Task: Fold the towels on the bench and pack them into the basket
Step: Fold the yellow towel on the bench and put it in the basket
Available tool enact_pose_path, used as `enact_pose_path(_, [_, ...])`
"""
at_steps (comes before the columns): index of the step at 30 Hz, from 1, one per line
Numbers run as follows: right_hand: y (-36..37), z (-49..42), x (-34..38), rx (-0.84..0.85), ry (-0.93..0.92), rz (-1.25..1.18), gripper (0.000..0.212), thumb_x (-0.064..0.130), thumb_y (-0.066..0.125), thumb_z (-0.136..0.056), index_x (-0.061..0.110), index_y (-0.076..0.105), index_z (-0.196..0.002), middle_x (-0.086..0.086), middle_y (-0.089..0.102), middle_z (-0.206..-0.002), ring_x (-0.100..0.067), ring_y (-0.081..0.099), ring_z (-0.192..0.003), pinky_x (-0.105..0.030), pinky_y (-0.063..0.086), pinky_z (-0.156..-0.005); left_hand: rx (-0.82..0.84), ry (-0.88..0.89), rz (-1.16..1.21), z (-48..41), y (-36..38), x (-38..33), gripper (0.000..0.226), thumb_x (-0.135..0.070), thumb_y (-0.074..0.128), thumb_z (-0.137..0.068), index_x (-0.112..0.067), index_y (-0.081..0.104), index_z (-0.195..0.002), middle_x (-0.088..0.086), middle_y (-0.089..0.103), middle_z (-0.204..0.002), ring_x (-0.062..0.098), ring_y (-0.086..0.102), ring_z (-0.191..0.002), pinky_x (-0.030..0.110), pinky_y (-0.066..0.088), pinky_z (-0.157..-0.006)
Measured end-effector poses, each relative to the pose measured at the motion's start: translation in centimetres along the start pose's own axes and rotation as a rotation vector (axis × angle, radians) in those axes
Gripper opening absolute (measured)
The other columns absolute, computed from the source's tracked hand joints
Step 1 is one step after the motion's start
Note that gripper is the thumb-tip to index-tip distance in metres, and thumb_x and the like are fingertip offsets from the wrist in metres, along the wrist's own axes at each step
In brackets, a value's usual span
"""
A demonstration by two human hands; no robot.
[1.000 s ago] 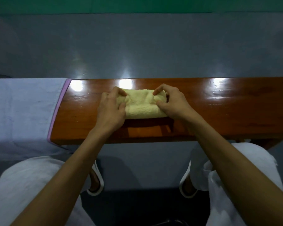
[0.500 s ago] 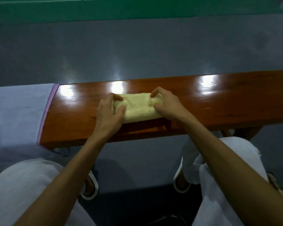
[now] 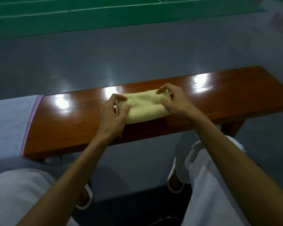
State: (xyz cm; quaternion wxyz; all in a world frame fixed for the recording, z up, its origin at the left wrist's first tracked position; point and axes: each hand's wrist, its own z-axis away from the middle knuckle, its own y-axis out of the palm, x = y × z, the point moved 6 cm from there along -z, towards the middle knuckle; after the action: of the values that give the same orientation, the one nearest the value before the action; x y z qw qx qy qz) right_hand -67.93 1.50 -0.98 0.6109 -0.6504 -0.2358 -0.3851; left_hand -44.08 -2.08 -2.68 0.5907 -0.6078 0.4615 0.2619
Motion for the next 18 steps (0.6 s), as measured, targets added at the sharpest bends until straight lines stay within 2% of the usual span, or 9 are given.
enact_pose_path(2, [-1.1,0.3,-0.7,-0.006,0.004,-0.005,0.031,0.007,0.064,-0.095,0.029,0.064,-0.118,0.004,0.054,-0.123,-0.025,0.059,-0.115,-0.048,0.057,-0.093,0.026,-0.001,0.013,-0.1,1.1,-0.5,0.014,-0.027,0.067,-0.097,-0.031,0.06,-0.109,0.003,0.059,-0.118,0.021,0.061,-0.099,0.028,0.054,-0.068])
enact_pose_path(4, [-2.4,0.6,-1.4,-0.02,0.007,-0.018,0.031,0.008,0.064,-0.096,0.029,0.063,-0.118,0.006,0.053,-0.121,-0.024,0.059,-0.116,-0.048,0.057,-0.095,0.034,-0.011,0.038,-0.2,2.4,-1.2,0.014,-0.024,0.067,-0.098,-0.027,0.061,-0.11,0.004,0.059,-0.12,0.017,0.061,-0.096,0.016,0.049,-0.059])
enact_pose_path(6, [-3.8,0.8,-2.4,-0.054,0.014,-0.03,0.031,0.008,0.064,-0.095,0.029,0.064,-0.118,0.006,0.054,-0.12,-0.024,0.059,-0.114,-0.045,0.057,-0.092,0.033,-0.001,0.074,-0.5,3.9,-2.1,0.014,-0.021,0.067,-0.098,-0.024,0.061,-0.11,0.005,0.061,-0.119,0.013,0.06,-0.091,0.011,0.046,-0.057])
enact_pose_path(8, [-5.3,1.2,-3.4,-0.101,0.028,-0.053,0.033,0.006,0.065,-0.092,0.03,0.065,-0.115,0.006,0.057,-0.115,-0.021,0.061,-0.106,-0.038,0.058,-0.082,0.038,0.019,0.089,-0.7,5.4,-3.0,0.015,-0.02,0.067,-0.097,-0.026,0.061,-0.109,0.001,0.062,-0.118,0.014,0.06,-0.093,0.017,0.049,-0.064])
enact_pose_path(10, [-6.8,1.6,-4.7,-0.154,0.04,-0.072,0.035,0.005,0.065,-0.088,0.032,0.067,-0.11,0.006,0.061,-0.108,-0.022,0.064,-0.095,-0.038,0.058,-0.074,0.059,0.022,0.104,-1.1,7.0,-3.6,0.017,-0.019,0.066,-0.096,-0.03,0.061,-0.108,-0.001,0.061,-0.12,0.018,0.061,-0.098,0.031,0.053,-0.071])
enact_pose_path(11, [-7.6,1.9,-5.3,-0.179,0.044,-0.076,0.036,0.005,0.065,-0.086,0.032,0.068,-0.108,0.006,0.062,-0.106,-0.022,0.065,-0.093,-0.039,0.058,-0.074,0.072,0.021,0.11,-1.2,7.9,-4.0,0.018,-0.017,0.065,-0.096,-0.031,0.061,-0.108,-0.001,0.061,-0.121,0.02,0.062,-0.1,0.033,0.054,-0.072])
enact_pose_path(14, [-10.0,2.6,-7.0,-0.241,0.054,-0.105,0.037,0.003,0.063,-0.086,0.031,0.068,-0.109,0.004,0.064,-0.109,-0.02,0.065,-0.097,-0.037,0.058,-0.076,0.112,0.033,0.136,-1.4,10.7,-5.5,0.026,-0.01,0.06,-0.096,-0.033,0.062,-0.107,-0.002,0.061,-0.123,0.023,0.063,-0.103,0.03,0.051,-0.068])
enact_pose_path(18, [-12.9,4.1,-9.0,-0.304,0.07,-0.162,0.037,-0.003,0.059,-0.09,0.025,0.067,-0.112,0.008,0.06,-0.11,-0.018,0.062,-0.105,-0.031,0.056,-0.079,0.183,0.05,0.18,-1.3,14.1,-7.6,0.033,-0.007,0.057,-0.097,-0.037,0.063,-0.108,-0.005,0.062,-0.123,0.027,0.066,-0.104,0.037,0.057,-0.068])
